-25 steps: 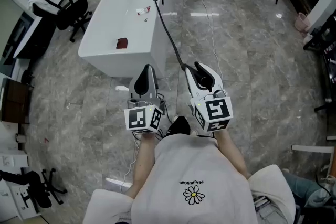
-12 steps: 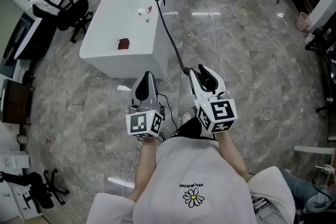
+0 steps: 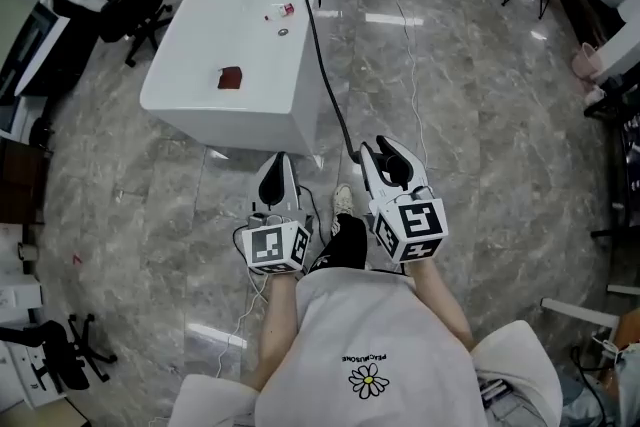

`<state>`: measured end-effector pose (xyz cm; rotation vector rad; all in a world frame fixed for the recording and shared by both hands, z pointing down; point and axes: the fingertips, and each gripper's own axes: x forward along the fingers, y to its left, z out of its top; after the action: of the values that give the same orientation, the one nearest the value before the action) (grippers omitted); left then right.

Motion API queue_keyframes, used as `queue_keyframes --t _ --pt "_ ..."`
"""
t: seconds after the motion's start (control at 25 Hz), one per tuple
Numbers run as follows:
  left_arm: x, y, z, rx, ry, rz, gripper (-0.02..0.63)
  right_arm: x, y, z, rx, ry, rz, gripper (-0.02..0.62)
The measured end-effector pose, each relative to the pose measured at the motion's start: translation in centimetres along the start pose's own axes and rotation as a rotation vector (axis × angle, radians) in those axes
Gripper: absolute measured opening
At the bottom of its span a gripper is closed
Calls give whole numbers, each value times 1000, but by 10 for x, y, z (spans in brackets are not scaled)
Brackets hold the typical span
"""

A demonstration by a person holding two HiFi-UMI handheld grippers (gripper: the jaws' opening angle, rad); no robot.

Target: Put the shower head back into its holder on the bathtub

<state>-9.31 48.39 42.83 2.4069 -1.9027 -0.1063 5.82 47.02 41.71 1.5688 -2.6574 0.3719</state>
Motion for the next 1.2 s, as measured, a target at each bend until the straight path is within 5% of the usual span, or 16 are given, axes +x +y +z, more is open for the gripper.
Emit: queue_keyframes --t 0.12,0.28,0.6,0.88,1.2 --pt "51 14 -14 54 38 -18 -2 56 -18 -1 -13 51 11 110" --pt "122 53 -24 11 75 -20 -2 135 -35 19 -25 93 15 110" --pt "275 90 -11 -23 78 -116 -2 261 -79 86 -29 37 1 110" --pt "383 112 -28 -55 66 -36 2 366 -140 116 -28 0 54 110" --pt "541 116 -15 -54 44 -47 44 507 -209 185 -22 -16 205 110"
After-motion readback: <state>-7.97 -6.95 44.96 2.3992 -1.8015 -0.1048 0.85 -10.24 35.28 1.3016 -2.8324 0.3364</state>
